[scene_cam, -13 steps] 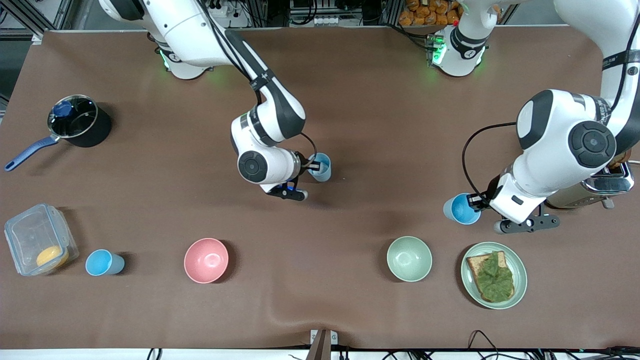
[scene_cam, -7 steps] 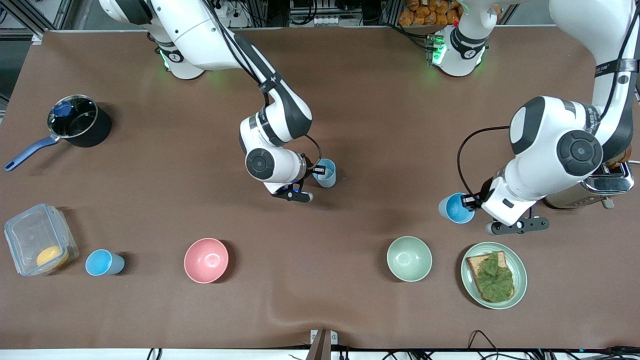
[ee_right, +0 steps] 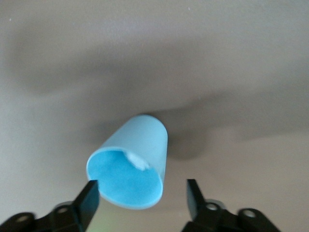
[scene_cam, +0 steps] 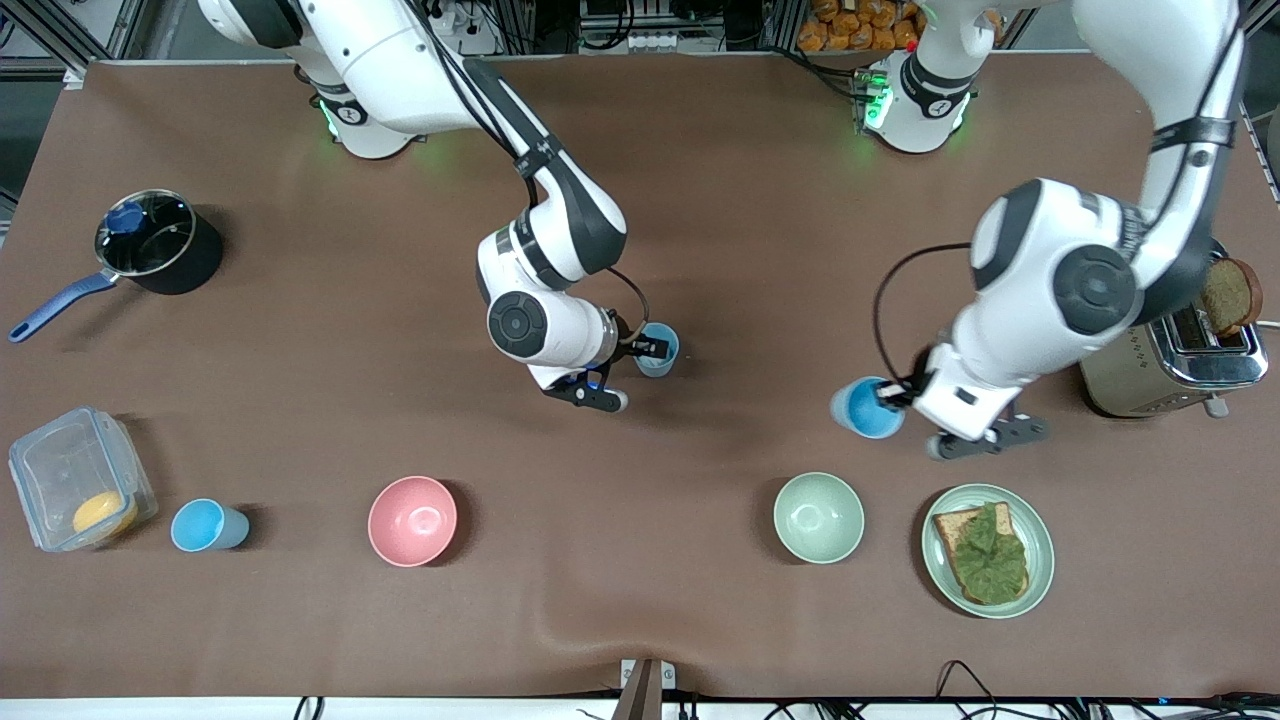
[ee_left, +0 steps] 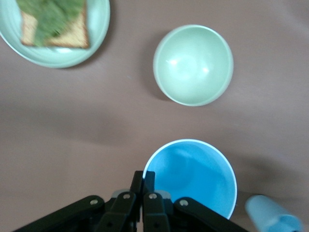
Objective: Stack blue cups with both arms
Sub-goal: 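Carry the left gripper's cup over the right gripper's cup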
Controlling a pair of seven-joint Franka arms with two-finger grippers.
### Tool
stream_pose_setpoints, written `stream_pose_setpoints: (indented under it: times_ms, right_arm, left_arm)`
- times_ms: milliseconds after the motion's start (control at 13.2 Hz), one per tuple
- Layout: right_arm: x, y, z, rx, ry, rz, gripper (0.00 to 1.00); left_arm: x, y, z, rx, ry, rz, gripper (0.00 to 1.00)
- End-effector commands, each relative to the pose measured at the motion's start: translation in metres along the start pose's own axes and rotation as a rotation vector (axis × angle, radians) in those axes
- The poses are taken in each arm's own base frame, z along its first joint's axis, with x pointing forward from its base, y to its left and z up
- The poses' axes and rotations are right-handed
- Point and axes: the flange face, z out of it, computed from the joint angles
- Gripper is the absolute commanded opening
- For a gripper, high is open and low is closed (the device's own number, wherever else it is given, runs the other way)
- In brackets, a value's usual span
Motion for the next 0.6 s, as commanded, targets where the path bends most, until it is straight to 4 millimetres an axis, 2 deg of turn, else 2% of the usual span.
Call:
stream_pose_setpoints:
  times_ms: [0, 76, 227, 302, 378, 529]
  right_arm:
    - [0.018, 0.042, -0.067, -0.087, -0.07, 0.037, 1.0]
    - [0.023, 0.06, -0.089, -0.149, -0.057, 0.011, 1.0]
    - [0.034, 0.09, -0.118, -0.229, -0.032, 0.011, 1.0]
    - [0.043, 0.109, -0.129, -0.252, -0.029, -0.015, 1.0]
    - [0.055, 0.131, -0.142, -0.242, -0.037, -0.02, 1.0]
    - [0.081, 0.182, -0.17, -0.228, -0.048, -0.046, 1.0]
  left_arm:
    - [-0.051, 0.073, 0.008, -0.003, -0.019, -0.06, 0.0]
    - [-0.071, 0.101, 0.013, 0.0, -0.012, -0.065, 0.0]
    - [-0.098, 0.144, 0.03, 0.023, 0.028, -0.118, 0.0]
    - [-0.119, 0.174, 0.039, 0.007, 0.049, -0.121, 0.0]
    - [-0.133, 0.194, 0.049, -0.01, 0.049, -0.136, 0.0]
    - [-0.146, 0.21, 0.068, -0.023, 0.054, -0.141, 0.0]
